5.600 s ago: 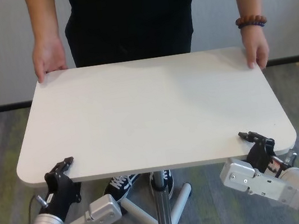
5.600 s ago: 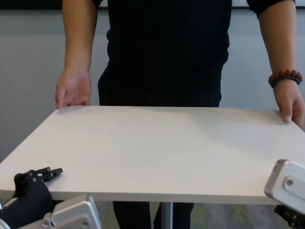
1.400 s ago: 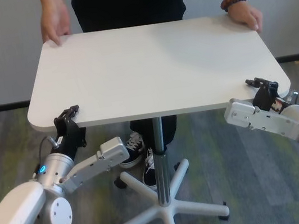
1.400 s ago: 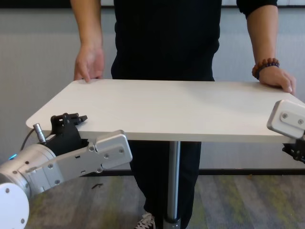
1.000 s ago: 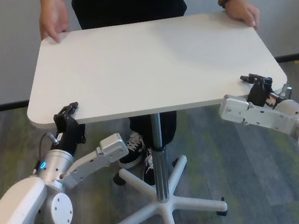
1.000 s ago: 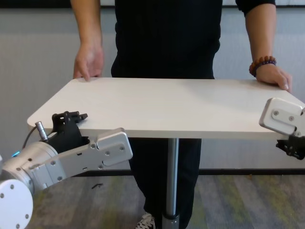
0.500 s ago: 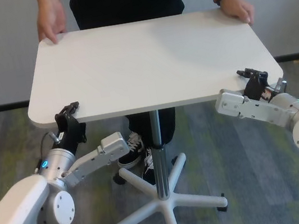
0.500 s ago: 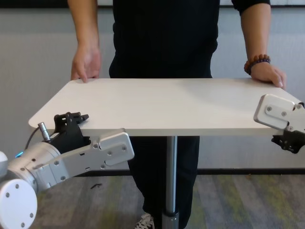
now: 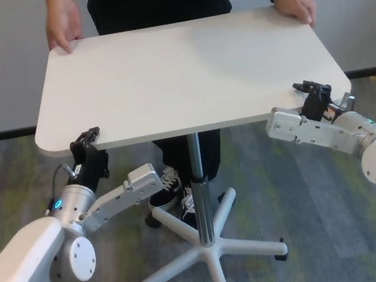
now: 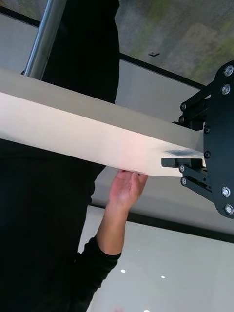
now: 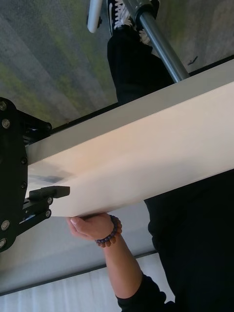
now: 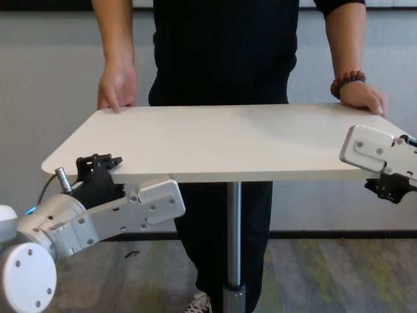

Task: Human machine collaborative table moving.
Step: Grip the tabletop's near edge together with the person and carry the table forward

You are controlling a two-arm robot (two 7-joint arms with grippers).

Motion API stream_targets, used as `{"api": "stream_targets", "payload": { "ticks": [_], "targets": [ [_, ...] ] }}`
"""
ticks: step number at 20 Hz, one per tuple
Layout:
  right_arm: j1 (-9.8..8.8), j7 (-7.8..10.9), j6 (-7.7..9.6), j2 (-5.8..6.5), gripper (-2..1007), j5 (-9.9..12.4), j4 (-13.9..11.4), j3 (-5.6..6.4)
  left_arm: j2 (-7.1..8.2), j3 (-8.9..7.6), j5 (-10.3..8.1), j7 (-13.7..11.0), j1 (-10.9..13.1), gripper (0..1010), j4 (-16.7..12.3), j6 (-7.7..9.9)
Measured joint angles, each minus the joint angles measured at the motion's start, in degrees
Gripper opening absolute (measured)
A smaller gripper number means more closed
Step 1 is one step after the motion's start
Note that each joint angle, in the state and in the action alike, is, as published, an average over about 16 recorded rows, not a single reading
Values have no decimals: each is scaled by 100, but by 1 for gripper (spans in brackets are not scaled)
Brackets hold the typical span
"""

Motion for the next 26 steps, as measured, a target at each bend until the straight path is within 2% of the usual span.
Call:
{"api": "stream_targets", "payload": {
  "ticks": [15, 26],
  "targets": [
    [310, -227, -163, -145, 419, -14, 579, -155, -81, 29, -59, 84, -160, 313, 282, -23],
    [415, -319, -218, -207, 419, -24, 823, -241, -116, 72, -72, 106, -211, 313, 428, -32]
  ]
}}
